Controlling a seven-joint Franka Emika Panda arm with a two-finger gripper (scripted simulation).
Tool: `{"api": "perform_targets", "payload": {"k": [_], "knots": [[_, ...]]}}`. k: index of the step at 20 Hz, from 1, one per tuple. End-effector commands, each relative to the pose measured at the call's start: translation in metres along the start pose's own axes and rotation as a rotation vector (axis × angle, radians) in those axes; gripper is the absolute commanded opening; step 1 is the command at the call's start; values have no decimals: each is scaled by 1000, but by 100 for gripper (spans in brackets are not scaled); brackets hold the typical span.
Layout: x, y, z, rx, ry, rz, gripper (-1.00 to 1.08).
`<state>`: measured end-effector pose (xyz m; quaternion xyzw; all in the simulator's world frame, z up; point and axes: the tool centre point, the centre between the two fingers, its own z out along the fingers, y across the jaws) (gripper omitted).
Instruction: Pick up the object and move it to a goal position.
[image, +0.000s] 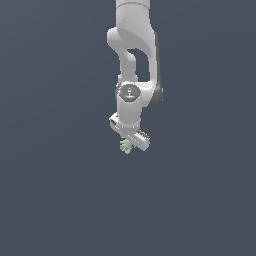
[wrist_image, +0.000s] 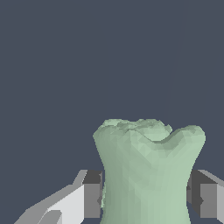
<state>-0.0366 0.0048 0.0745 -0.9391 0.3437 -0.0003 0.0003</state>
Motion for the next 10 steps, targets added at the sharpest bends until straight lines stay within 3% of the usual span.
{"api": "perform_targets", "payload": {"k": [1, 10], "knots": [[24, 2, -4, 0, 0, -1, -100], [98, 8, -17, 0, 0, -1, -100]]}}
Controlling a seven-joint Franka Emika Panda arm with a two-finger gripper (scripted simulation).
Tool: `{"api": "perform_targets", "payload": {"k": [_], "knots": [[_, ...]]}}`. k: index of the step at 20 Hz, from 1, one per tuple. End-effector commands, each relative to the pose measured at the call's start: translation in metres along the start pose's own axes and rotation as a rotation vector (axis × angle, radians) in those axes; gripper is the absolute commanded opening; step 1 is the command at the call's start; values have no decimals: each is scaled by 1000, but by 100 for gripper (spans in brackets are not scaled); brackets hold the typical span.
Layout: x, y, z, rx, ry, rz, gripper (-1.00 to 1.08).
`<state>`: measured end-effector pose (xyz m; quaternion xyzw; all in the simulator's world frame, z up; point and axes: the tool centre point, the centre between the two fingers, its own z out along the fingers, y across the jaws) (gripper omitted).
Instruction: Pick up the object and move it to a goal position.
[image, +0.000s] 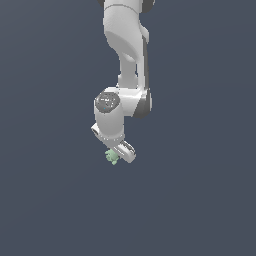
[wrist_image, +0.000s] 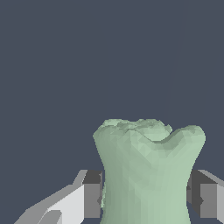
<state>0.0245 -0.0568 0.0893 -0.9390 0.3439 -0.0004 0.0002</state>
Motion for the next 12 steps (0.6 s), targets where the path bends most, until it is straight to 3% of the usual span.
{"api": "perform_targets", "payload": {"k": [1, 12], "knots": [[19, 1, -3, 0, 0, -1, -100], [88, 5, -14, 0, 0, -1, -100]]}}
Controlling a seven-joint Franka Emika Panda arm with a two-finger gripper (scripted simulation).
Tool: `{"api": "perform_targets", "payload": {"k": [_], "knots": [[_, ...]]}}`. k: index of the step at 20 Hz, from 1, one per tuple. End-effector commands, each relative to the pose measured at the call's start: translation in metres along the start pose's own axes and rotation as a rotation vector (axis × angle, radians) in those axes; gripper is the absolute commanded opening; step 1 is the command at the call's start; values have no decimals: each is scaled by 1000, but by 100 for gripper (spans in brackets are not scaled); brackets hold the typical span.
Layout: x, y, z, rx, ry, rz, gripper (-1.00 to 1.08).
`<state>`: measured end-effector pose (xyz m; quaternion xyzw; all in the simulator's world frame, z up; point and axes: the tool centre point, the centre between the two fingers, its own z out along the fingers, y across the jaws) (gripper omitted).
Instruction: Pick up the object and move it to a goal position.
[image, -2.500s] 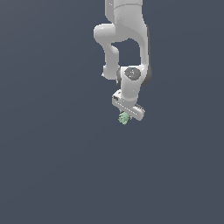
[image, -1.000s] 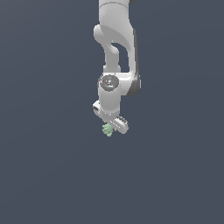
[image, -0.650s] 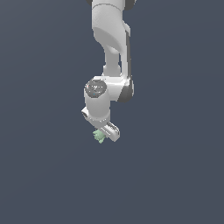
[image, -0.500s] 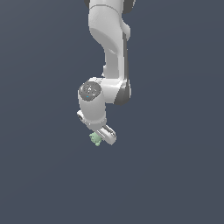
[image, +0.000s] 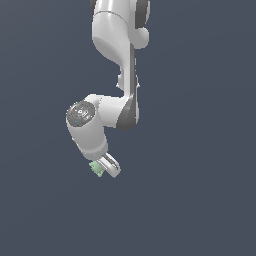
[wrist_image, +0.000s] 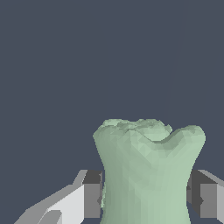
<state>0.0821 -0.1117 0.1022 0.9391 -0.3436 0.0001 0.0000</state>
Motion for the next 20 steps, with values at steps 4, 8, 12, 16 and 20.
{"api": "perform_targets", "payload": {"k": [4, 8, 12, 16, 20], "knots": [[28, 1, -5, 0, 0, -1, -100], [42, 2, -7, 0, 0, 0, -100], [50, 2, -8, 0, 0, 0, -100], [55, 2, -9, 0, 0, 0, -100], [57, 1, -9, 0, 0, 0, -100]]}}
